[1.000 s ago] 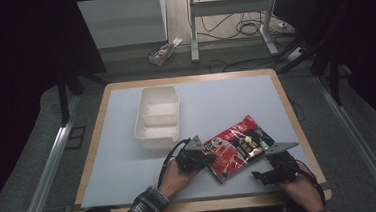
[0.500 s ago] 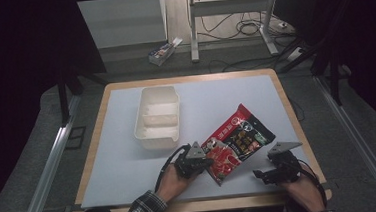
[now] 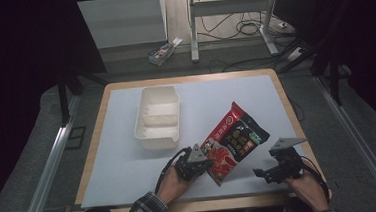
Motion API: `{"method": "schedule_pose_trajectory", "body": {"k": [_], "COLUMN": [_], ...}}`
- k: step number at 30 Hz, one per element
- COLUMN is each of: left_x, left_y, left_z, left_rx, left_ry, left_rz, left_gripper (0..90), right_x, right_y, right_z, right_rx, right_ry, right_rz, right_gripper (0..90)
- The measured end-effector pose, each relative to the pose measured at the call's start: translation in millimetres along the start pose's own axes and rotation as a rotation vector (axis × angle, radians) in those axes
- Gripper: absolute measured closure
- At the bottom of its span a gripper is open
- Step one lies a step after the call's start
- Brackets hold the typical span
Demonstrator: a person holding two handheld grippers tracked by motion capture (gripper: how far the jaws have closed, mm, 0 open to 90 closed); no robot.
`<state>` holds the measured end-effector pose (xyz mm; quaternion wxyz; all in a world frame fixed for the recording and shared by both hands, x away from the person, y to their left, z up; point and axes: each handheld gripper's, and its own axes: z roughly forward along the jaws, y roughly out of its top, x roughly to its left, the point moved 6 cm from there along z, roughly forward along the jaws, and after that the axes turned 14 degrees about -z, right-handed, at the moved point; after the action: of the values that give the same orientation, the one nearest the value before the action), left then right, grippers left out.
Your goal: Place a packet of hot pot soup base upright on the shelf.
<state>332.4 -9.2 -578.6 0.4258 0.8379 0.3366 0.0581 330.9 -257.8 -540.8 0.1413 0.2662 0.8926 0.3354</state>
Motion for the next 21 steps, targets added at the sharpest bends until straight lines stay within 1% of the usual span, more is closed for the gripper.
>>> {"method": "schedule_pose_trajectory", "body": {"k": [1, 3, 4, 5, 6, 8, 9, 10, 11, 12, 13, 14, 15, 16, 17, 18, 19, 20, 21], "left_x": [-0.2, -0.3, -0.4, 0.7, 0.6, 1.0, 1.0, 0.7, 0.6, 0.6, 0.5, 0.5, 0.5, 0.5, 0.5, 0.3, -1.9, -1.9, -2.0], "left_y": [0.0, 0.0, 0.1, -0.1, 0.1, 0.0, 0.0, 0.2, 0.1, 0.1, 0.1, 0.1, 0.0, 0.0, 0.0, 0.1, 0.6, 0.6, 0.7], "left_z": [0.1, 0.2, 0.3, -0.4, -0.3, -0.7, -0.7, -0.4, -0.4, -0.4, -0.4, -0.4, -0.5, -0.5, -0.5, -0.4, 1.0, 1.0, 1.0], "left_rx": [-0.002, -0.003, -0.006, 0.004, 0.001, 0.007, 0.007, 0.002, 0.001, 0.001, 0.001, 0.001, 0.002, 0.002, 0.001, 0.0, -0.021, -0.021, -0.022], "left_ry": [0.002, 0.003, 0.0, 0.0, -0.002, -0.002, -0.002, -0.002, -0.001, -0.001, 0.001, 0.001, 0.002, 0.002, 0.002, 0.002, -0.004, -0.004, -0.002], "left_rz": [0.002, 0.002, -0.003, 0.006, -0.001, 0.005, 0.005, -0.001, 0.0, 0.0, 0.003, 0.003, 0.004, 0.004, 0.003, 0.003, -0.022, -0.022, -0.021], "left_gripper": [90.0, 90.0, 90.0, 90.0, 90.0, 90.0, 90.0, 90.0, 90.0, 90.0, 90.0, 90.0, 90.0, 90.0, 90.0, 90.0, 90.0, 90.0, 90.0], "right_x": [-1.8, -3.8, -3.8, -4.9, -5.9, -11.0, -11.0, -13.2, -14.5, -14.5, -15.9, -15.9, -16.8, -16.8, -17.5, -18.1, -18.9, -18.9, -19.4], "right_y": [3.3, 10.3, 10.3, 13.8, 17.6, 31.4, 31.4, 43.3, 49.9, 49.9, 63.7, 63.7, 76.9, 76.9, 88.5, 93.4, 97.5, 97.5, 103.4], "right_z": [-3.2, -10.0, -10.0, -13.5, -16.9, -25.1, -25.1, -29.5, -31.8, -31.8, -35.1, -35.1, -36.5, -36.5, -35.2, -33.6, -31.5, -31.5, -25.8], "right_rx": [-0.013, -0.029, -0.029, -0.03, -0.032, -0.033, -0.033, -0.042, -0.046, -0.046, -0.05, -0.05, -0.045, -0.045, -0.033, -0.029, -0.024, -0.024, -0.012], "right_ry": [0.002, 0.012, 0.012, 0.014, 0.018, 0.017, 0.017, 0.034, 0.03, 0.03, 0.032, 0.032, 0.045, 0.045, 0.064, 0.071, 0.079, 0.079, 0.109], "right_rz": [0.005, 0.041, 0.041, 0.056, 0.058, 0.081, 0.081, 0.094, 0.094, 0.094, 0.091, 0.091, 0.087, 0.087, 0.079, 0.077, 0.085, 0.085, 0.088], "right_gripper": [1.0, 1.4, 1.4, 1.4, 1.3, 1.2, 1.2, 2.6, 5.5, 5.5, 11.5, 11.5, 21.4, 21.4, 29.5, 33.7, 38.4, 38.4, 44.7]}}
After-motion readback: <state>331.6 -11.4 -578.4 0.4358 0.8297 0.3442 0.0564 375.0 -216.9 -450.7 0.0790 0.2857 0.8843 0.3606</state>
